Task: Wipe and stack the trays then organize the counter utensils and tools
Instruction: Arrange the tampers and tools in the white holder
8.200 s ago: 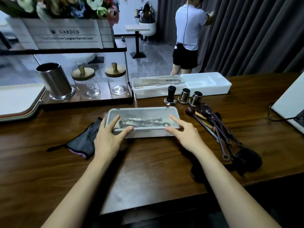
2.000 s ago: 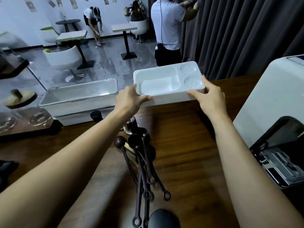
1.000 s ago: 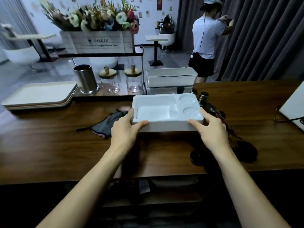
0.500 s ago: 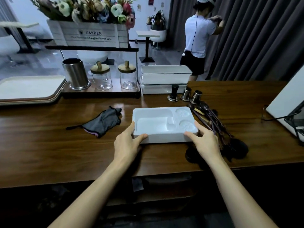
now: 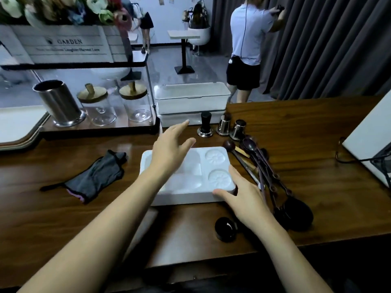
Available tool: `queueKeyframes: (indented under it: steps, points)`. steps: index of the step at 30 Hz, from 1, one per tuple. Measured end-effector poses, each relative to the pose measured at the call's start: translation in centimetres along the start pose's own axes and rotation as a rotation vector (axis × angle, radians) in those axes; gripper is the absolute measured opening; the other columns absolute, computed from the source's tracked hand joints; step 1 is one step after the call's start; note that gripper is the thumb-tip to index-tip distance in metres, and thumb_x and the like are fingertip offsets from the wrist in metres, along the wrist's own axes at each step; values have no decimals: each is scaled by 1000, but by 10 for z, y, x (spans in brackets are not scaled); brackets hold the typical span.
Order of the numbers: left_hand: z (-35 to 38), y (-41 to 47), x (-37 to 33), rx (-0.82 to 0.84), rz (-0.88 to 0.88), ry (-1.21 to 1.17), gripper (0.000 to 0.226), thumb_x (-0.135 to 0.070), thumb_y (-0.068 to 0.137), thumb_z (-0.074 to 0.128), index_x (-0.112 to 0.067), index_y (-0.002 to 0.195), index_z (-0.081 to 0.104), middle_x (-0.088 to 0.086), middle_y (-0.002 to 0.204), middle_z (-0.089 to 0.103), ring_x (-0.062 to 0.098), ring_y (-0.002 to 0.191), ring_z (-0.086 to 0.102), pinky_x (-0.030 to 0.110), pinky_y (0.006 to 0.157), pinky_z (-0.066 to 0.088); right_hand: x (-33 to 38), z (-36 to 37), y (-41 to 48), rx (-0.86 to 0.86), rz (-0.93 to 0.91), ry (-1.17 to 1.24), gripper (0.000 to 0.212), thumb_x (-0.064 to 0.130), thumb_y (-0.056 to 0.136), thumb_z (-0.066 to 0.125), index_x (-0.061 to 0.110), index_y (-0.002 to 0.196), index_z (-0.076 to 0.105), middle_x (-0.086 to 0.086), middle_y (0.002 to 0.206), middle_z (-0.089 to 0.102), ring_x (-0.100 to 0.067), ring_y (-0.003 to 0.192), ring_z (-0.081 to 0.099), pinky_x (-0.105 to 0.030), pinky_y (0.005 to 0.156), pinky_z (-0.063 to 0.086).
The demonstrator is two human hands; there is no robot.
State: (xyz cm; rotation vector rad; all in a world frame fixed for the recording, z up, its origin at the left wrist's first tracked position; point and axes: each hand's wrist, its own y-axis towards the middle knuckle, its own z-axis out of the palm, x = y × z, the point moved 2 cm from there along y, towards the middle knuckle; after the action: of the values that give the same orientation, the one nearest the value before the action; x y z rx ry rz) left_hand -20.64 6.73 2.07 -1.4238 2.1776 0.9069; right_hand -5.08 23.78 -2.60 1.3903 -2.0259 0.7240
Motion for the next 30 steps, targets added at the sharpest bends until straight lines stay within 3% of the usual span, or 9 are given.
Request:
queueKeyframes:
  steps: [4,10,20,30]
  points:
    - [42,60,-16,24,1,42,59,-41,96,66,-36,151,46,0,141,62,21,131,54,37,102,43,-3,-3,3,14,-25,-9,90,55,87,68,34,160,18,18,163,22,-18,147,31,-39,118,31]
    - [83,99,-11,24,-42,130,52,-42,96,65,-42,146,52,3,121,71,30,119,60,37,88,44,-8,-4,4,3,-88,8,92,61,85,67,37,159,16,16,163,22,-14,145,35,-33,118,32]
    - [101,115,8,-28,-73,-35,40,-37,90,72,-39,130,67,0,116,75,22,112,67,37,96,50,-11,-5,5,-7,-93,24,93,63,80,70,42,156,21,19,160,28,-5,143,34,-18,112,27]
    - [92,114,9,-75,-61,-127,29,-28,87,74,-30,115,77,-3,109,77,17,109,69,33,98,51,-11,-5,4,-26,-68,29,92,61,79,72,41,156,25,20,157,33,-2,142,35,-15,110,28]
